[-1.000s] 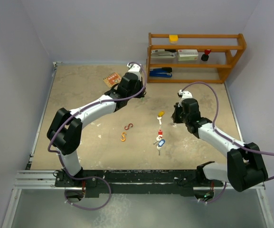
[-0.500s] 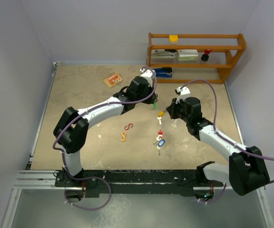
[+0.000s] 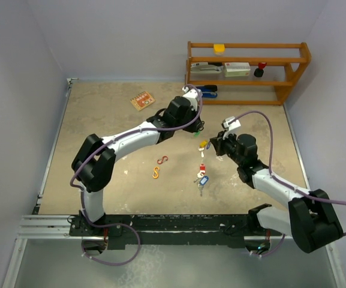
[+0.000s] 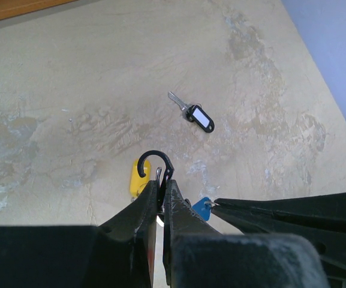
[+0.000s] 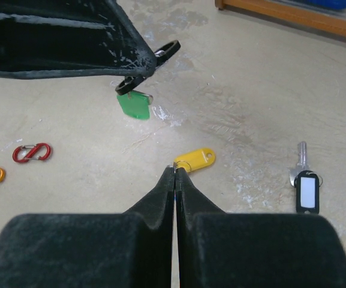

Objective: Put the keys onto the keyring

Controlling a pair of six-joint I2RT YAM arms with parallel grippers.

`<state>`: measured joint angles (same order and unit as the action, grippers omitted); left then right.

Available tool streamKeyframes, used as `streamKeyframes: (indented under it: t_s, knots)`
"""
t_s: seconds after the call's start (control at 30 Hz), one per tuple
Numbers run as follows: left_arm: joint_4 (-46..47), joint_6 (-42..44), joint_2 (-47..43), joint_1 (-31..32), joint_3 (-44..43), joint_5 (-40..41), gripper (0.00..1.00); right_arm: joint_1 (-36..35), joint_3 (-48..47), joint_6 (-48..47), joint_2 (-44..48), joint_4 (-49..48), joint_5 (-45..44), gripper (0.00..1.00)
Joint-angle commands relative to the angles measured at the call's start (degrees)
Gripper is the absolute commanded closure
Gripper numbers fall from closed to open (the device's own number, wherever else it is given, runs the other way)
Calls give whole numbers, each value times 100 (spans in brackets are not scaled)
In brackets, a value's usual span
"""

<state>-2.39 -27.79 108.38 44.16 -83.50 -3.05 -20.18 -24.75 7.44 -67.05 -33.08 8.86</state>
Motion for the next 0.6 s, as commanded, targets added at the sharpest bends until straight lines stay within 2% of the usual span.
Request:
streamKeyframes:
  t_s: [0.0,0.57]
  knots:
    - [27,174,80,44,-349,-250,100,-6,81,-374,303,-834,177,100]
    - [-243,387,282,265,-564,-408,100,-5,76,-444,403,-740,-11,100]
